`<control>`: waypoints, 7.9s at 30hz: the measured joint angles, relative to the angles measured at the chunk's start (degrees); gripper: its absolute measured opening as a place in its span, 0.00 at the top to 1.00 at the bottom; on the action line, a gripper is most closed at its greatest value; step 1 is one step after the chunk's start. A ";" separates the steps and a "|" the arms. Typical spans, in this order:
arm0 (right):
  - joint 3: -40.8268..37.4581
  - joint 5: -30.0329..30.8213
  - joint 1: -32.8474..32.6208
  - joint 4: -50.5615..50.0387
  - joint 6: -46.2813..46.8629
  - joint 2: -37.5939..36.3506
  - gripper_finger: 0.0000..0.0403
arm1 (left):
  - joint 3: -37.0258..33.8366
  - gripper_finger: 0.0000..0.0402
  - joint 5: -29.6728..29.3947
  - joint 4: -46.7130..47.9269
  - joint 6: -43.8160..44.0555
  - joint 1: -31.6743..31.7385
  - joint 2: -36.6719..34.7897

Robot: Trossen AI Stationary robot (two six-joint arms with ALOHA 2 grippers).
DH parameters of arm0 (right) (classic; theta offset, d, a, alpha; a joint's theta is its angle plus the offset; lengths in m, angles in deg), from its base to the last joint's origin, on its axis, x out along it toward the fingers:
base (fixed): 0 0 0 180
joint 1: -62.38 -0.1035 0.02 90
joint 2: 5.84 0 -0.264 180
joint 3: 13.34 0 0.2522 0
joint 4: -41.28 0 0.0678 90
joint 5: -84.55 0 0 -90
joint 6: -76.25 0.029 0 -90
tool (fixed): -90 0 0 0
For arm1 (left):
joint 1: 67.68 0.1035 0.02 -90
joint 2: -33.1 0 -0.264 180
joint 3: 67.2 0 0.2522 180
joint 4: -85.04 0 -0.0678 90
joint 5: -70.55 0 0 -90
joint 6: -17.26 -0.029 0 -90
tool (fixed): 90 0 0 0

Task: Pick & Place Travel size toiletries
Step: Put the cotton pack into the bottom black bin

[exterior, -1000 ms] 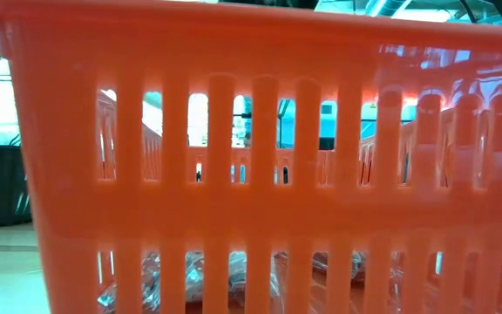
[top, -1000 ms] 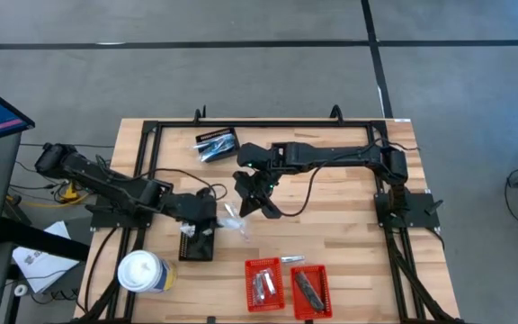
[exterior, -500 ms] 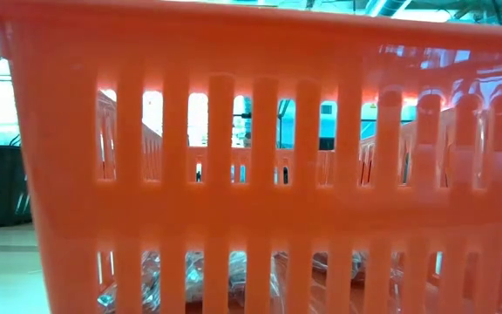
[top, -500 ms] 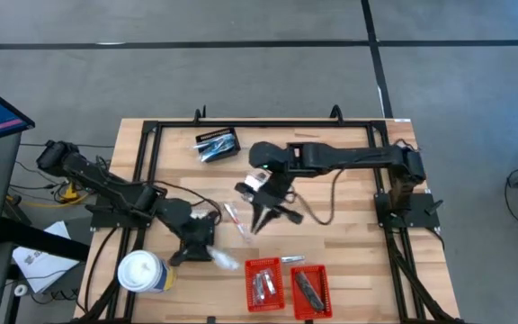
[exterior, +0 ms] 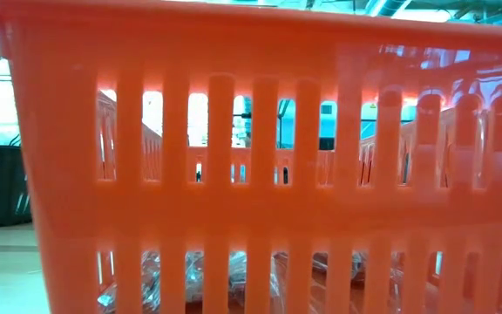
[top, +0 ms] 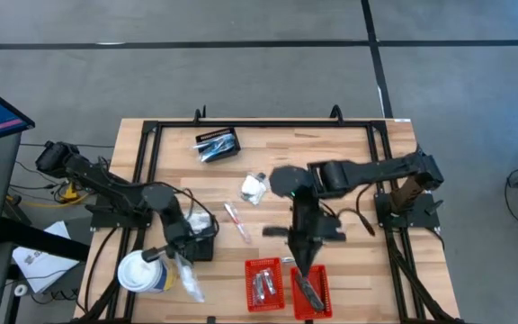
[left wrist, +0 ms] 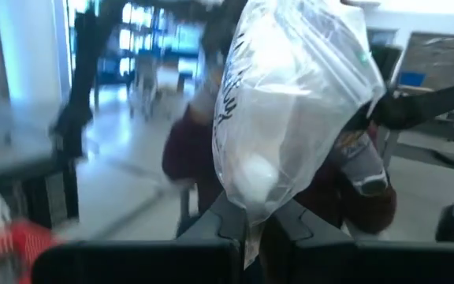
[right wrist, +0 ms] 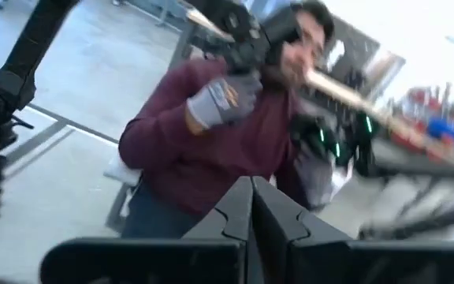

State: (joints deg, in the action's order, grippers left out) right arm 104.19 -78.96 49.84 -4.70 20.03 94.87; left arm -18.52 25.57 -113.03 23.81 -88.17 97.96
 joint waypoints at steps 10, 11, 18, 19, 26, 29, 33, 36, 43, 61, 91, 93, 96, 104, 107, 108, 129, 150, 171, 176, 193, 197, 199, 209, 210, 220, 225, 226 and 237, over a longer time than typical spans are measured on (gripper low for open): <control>0.00 20.09 -7.82 25.92 23.28 0.59 1.00 | 0.00 0.99 -6.19 -8.83 13.41 -1.36 0.02; 0.00 23.80 -8.29 26.24 24.00 0.61 1.00 | 0.00 0.99 -6.08 -8.88 15.20 -1.29 0.00; 0.00 39.01 -11.38 26.55 19.82 0.94 1.00 | 0.00 0.99 3.06 -2.21 16.23 -1.25 0.37; -0.02 42.74 -11.84 26.26 18.10 1.02 1.00 | 0.02 0.99 5.23 -1.77 16.17 -1.25 0.99; -0.15 64.38 -14.19 32.04 3.19 2.21 1.00 | 0.17 0.99 13.33 -0.90 16.26 -1.19 6.85; 0.07 65.95 -14.78 42.25 4.98 3.33 1.00 | 1.61 0.99 13.30 -1.19 16.25 -0.36 8.07; 0.00 65.25 -15.74 51.55 13.79 3.61 1.00 | 2.76 0.99 13.42 -1.67 15.85 -1.13 8.46; 1.17 64.03 -16.04 48.72 12.50 3.57 1.00 | 2.71 0.99 13.40 -1.69 15.83 -2.53 8.52; 23.88 76.52 -18.58 9.84 8.46 8.81 0.96 | 2.71 0.99 13.45 -1.68 15.80 -3.06 8.52; 25.62 121.32 -21.15 6.65 -0.08 25.38 0.42 | 2.68 0.99 13.26 -1.56 14.73 -1.92 8.81; 25.49 115.66 -21.10 7.78 -16.34 27.06 0.94 | 0.87 0.99 13.37 0.15 14.65 0.96 9.22; 25.49 115.51 -21.09 9.21 -19.96 27.08 0.95 | 0.87 0.99 13.40 0.11 14.33 0.96 9.30; 25.49 115.51 -20.67 11.62 -22.62 27.08 0.97 | 0.85 0.99 13.42 0.25 14.23 0.96 10.25; 25.51 119.11 -19.35 8.77 -16.53 27.06 0.95 | 0.94 0.99 13.48 -0.17 14.54 1.31 13.57; 25.49 120.25 -19.41 7.20 -15.53 27.12 0.93 | 0.94 0.99 13.48 -0.38 14.88 1.76 13.69; 25.49 121.25 -19.56 7.18 -15.01 27.12 0.93 | 0.96 0.99 13.48 -0.44 14.89 1.88 13.68; 25.49 121.21 -20.87 -0.65 -20.75 27.15 0.73 | 0.96 0.99 13.24 -0.09 14.78 2.64 13.68; 25.44 115.97 -19.80 9.23 -35.56 29.97 0.45 | 1.01 0.99 13.07 0.02 14.82 2.64 14.62; 25.46 117.48 -20.89 -3.79 -33.32 29.83 0.54 | 1.09 0.99 15.38 -2.14 16.65 5.64 19.63; 25.46 113.65 -21.22 -2.97 -33.34 29.83 0.54 | 1.09 0.99 15.20 -2.21 16.66 5.64 19.63; 25.46 112.35 -21.12 -3.26 -30.38 29.86 0.70 | 1.14 0.99 15.01 -3.02 16.43 5.64 19.63; 25.46 112.50 -21.06 -3.15 -27.46 29.86 0.83 | 1.14 0.97 13.50 -3.28 15.36 6.20 19.63; 25.46 113.25 -21.09 -3.14 -26.12 29.86 0.90 | 1.14 0.95 11.85 -3.48 15.27 6.56 19.63; 25.49 121.65 -21.67 -4.07 -18.23 29.79 0.99 | 0.70 0.83 10.77 -3.80 17.79 6.75 15.03; 25.49 122.74 -21.95 -4.05 -17.82 29.79 0.99 | 0.53 0.81 10.76 -3.86 17.88 6.75 13.63; 25.49 127.51 -24.26 -5.68 -14.14 29.73 1.00 | -6.67 0.70 4.23 -3.50 17.29 6.75 -6.40; 25.46 127.58 -24.23 -8.16 -7.28 28.66 1.00 | -9.98 0.70 -1.98 -3.52 16.01 6.75 -15.37; 25.46 127.58 -24.21 -8.85 -5.62 28.27 1.00 | -10.46 0.71 -3.48 -3.62 15.87 6.75 -16.78; 29.31 127.37 -21.51 -18.23 23.30 22.76 1.00 | -12.11 0.77 -27.50 -1.24 5.09 6.73 -18.75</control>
State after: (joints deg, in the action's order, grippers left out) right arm 133.50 48.41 28.33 -22.93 43.33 117.63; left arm -30.63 -1.93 -114.27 28.90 -81.44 79.21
